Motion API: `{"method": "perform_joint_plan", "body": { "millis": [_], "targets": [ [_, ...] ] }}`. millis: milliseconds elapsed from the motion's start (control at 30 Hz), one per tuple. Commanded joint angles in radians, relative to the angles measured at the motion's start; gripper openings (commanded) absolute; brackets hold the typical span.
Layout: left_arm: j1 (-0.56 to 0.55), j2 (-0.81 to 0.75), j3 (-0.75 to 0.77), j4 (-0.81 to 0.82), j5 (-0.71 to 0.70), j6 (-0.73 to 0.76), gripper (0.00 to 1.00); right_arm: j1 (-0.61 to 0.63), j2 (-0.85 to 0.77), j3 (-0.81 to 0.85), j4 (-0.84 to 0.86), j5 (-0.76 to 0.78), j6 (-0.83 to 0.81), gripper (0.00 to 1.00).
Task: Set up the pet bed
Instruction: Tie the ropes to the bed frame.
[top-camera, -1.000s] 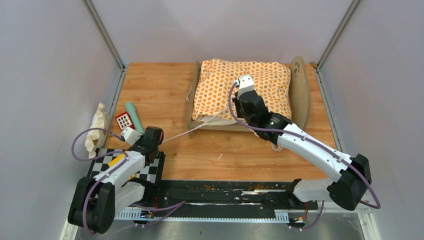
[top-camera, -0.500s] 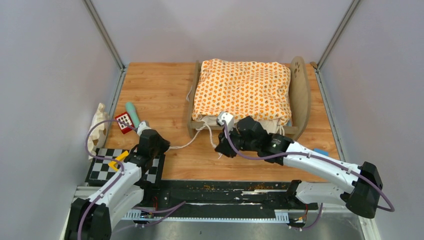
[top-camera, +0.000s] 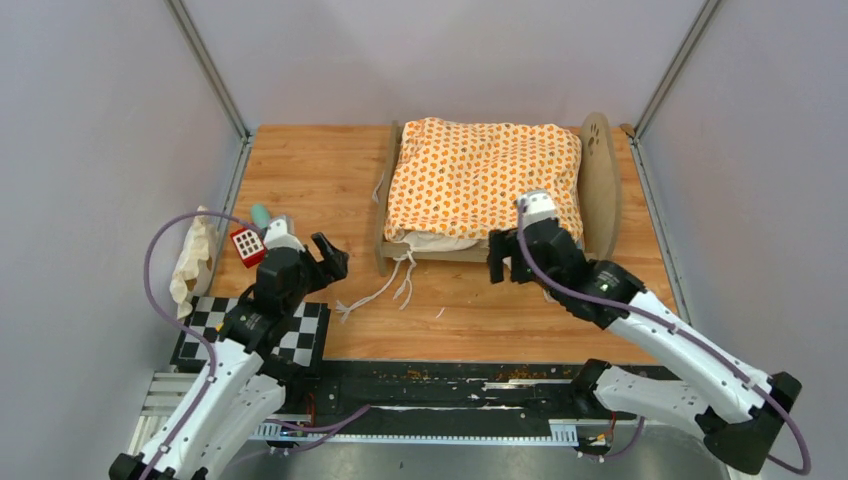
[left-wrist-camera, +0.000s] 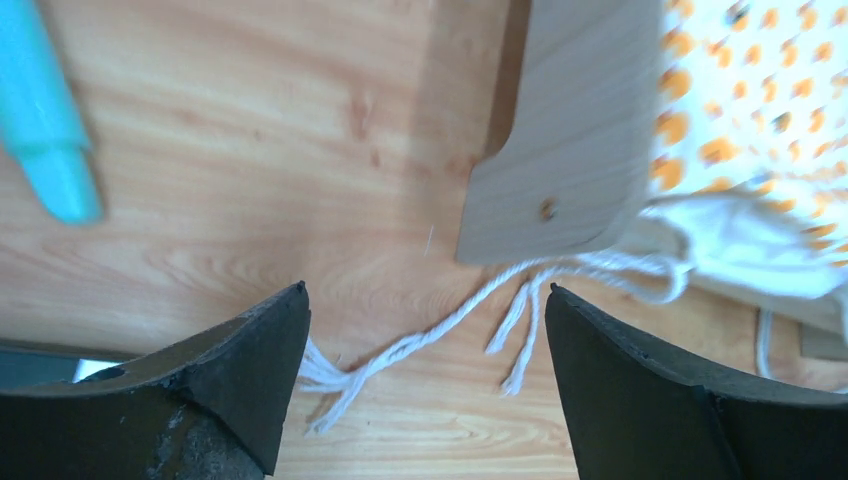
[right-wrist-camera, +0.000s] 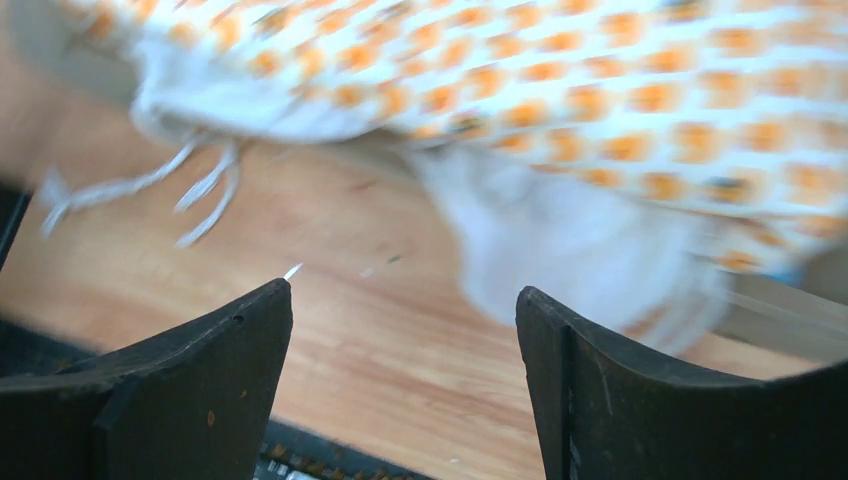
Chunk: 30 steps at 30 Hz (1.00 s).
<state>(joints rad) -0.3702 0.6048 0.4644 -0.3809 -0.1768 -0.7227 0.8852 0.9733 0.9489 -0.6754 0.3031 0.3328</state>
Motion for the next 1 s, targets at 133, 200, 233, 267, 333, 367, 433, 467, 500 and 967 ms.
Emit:
{"method": "perform_joint_plan", "body": {
  "millis": [133,200,233,267,333,367,433,467,500,967],
  "targets": [
    [-0.001,0.075,0.232,-0.110,-0.035,0.157,0.94,-0.381,-0.060,0.258,-0.242,0.316,-0.001,0.90],
    [-0.001,0.083,0.236,-0.088,0.008,0.148,0.94,-0.497,-0.017,0.302,-0.239,0.297,-0.055,0.92],
    [-0.001,0.085,0.233,-0.071,0.033,0.147,0.94,-0.561,0.006,0.319,-0.228,0.261,-0.083,0.93],
    [0.000,0.086,0.229,-0.055,0.048,0.146,0.94,-0.619,0.029,0.327,-0.204,0.204,-0.115,0.93],
    [-0.001,0.096,0.228,-0.042,0.049,0.140,0.93,-0.711,0.072,0.336,-0.160,0.098,-0.165,0.93],
    [-0.001,0.102,0.232,-0.046,0.050,0.141,0.93,-0.737,0.093,0.342,-0.145,0.084,-0.182,0.93],
    [-0.001,0.112,0.245,-0.059,0.053,0.150,0.93,-0.779,0.125,0.346,-0.102,0.021,-0.229,0.93],
    [-0.001,0.114,0.249,-0.060,0.053,0.155,0.93,-0.804,0.137,0.342,-0.076,-0.037,-0.247,0.93],
    [-0.001,0.113,0.252,-0.060,0.051,0.158,0.93,-0.832,0.152,0.339,-0.055,-0.085,-0.255,0.93],
    [-0.001,0.106,0.311,-0.065,0.132,0.272,0.93,-0.928,0.300,0.241,0.148,-0.335,-0.286,0.17]
  ]
}}
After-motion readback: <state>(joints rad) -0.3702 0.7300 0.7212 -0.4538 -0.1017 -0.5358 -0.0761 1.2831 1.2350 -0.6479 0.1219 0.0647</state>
